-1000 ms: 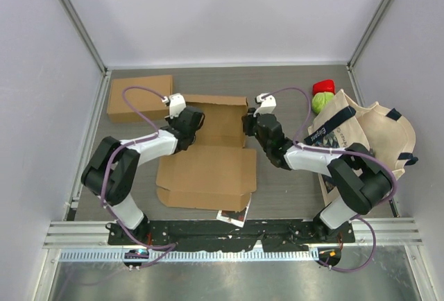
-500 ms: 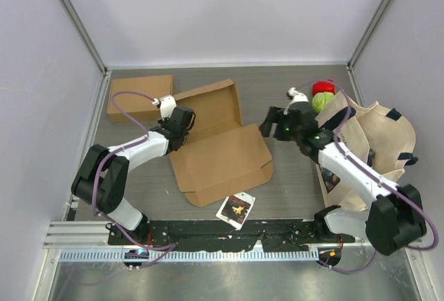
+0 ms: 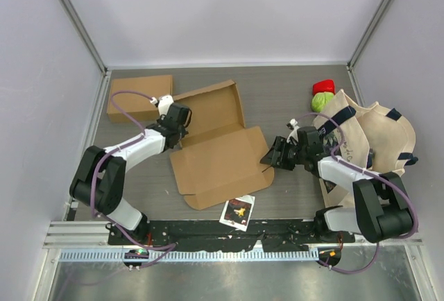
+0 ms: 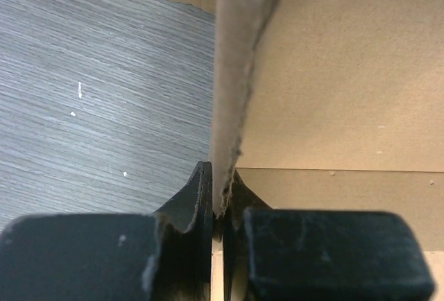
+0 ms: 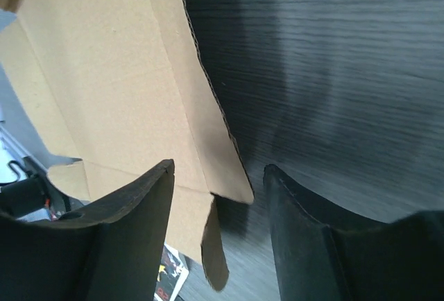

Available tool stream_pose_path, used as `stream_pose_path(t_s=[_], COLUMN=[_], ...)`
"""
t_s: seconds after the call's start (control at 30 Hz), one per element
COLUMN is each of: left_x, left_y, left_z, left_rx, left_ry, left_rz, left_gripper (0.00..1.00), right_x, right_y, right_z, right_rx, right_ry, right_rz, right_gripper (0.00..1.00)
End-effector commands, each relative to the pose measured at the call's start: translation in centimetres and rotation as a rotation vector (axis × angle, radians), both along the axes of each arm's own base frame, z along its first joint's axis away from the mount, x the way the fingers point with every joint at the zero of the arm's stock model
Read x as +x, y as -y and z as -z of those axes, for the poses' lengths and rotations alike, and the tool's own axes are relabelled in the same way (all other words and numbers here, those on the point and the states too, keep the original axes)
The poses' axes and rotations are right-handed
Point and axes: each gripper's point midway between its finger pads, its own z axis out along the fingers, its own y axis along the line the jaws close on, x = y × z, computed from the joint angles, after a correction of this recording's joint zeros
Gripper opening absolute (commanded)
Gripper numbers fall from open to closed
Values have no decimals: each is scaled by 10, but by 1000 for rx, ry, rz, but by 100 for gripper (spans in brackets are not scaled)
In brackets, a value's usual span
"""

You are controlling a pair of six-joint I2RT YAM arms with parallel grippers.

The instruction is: Fold the paper box

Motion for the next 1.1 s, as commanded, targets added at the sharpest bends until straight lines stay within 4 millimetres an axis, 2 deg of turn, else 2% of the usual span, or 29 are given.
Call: stream_pose_path(t_s=[0.0, 0.03, 0.1, 0.13, 0.2, 0.23, 0.3, 0.33, 0.37, 0.4, 0.43, 0.5, 0.53, 0.6, 0.63, 0.67, 0.7, 0.73, 0.77, 0.8, 0.83, 0.87, 0.9, 0.93, 0.97, 1.0, 1.03, 1.07], left_x=[-5, -4, -6, -4, -8, -10, -22, -29, -37, -47, -58, -78, -86, -109, -117, -134, -143, -149, -169, -169, -173, -189, -187, -191, -207, -209, -206, -219], left_y=[5, 6, 9, 10, 14, 15, 15, 20, 21, 21, 22, 27, 29, 51, 63, 86, 95, 108, 129, 133, 145, 156, 164, 175, 185, 195, 202, 210], left_z=[0, -2, -7, -13, -26, -31, -48, -55, -63, -67, -88, -103, -123, -139, -153, -161, -165, -181, -171, -170, -182, -179, -164, -172, -164, -149, -154, -149], left_rx=[-81, -87, -98, -105, -125, -135, -163, -185, -196, -201, -222, -227, -233, -222, -226, -210, -182, -163, -107, -15, 14, 73, 191, 236, 302, 375, 458, 510], left_ry=[-40, -37, -43, -37, -33, -30, -16, -22, -24, -38, 14, 26, 74, 95, 123, 133, 132, 155, 95, 99, 115, 96, 68, 83, 52, 15, 40, 35], left_rz=[9, 9, 27, 29, 58, 66, 87, 125, 149, 172, 213, 284, 317, 480, 556, 681, 739, 794, 899, 937, 989, 1079, 1122, 1163, 1240, 1269, 1284, 1340], left_gripper=[8, 15, 24, 37, 52, 63, 71, 75, 76, 77, 77, 76, 75, 75, 76, 76, 77, 78, 79, 79, 80, 81, 84, 85, 85, 86, 86, 86], right_x=[25, 29, 32, 36, 42, 39, 44, 37, 45, 42, 30, 31, 23, 21, 16, 16, 16, 13, 13, 12, 9, 7, 5, 1, 0, -2, -4, -5], right_y=[-26, -29, -37, -41, -41, -40, -42, -39, -38, -37, -33, -34, -35, -37, -37, -37, -36, -36, -35, -35, -35, -35, -36, -36, -37, -37, -36, -36], right_z=[-23, -28, -36, -44, -52, -51, -64, -57, -67, -66, -59, -68, -70, -79, -80, -84, -90, -90, -92, -93, -92, -93, -94, -95, -97, -98, -99, -103], right_rx=[161, 192, 255, 305, 320, 316, 332, 302, 272, 244, 214, 195, 199, 215, 214, 219, 223, 219, 217, 217, 215, 218, 225, 227, 229, 230, 227, 231], right_ry=[160, 161, 147, 136, 114, 63, 36, -38, -22, -53, -135, -147, -182, -186, -208, -206, -194, -204, -203, -206, -224, -230, -239, -252, -255, -260, -272, -268], right_rz=[-63, -44, -41, -16, 29, 51, 73, 89, 75, 68, 68, 45, 33, 21, 20, 21, 25, 25, 26, 24, 21, 15, 8, 6, 1, 0, 2, -2], right_gripper=[54, 42, 32, 18, 8, 1, 1, 1, 1, 1, 1, 1, 1, 1, 1, 1, 1, 1, 1, 1, 1, 1, 1, 1, 1, 1, 1, 1])
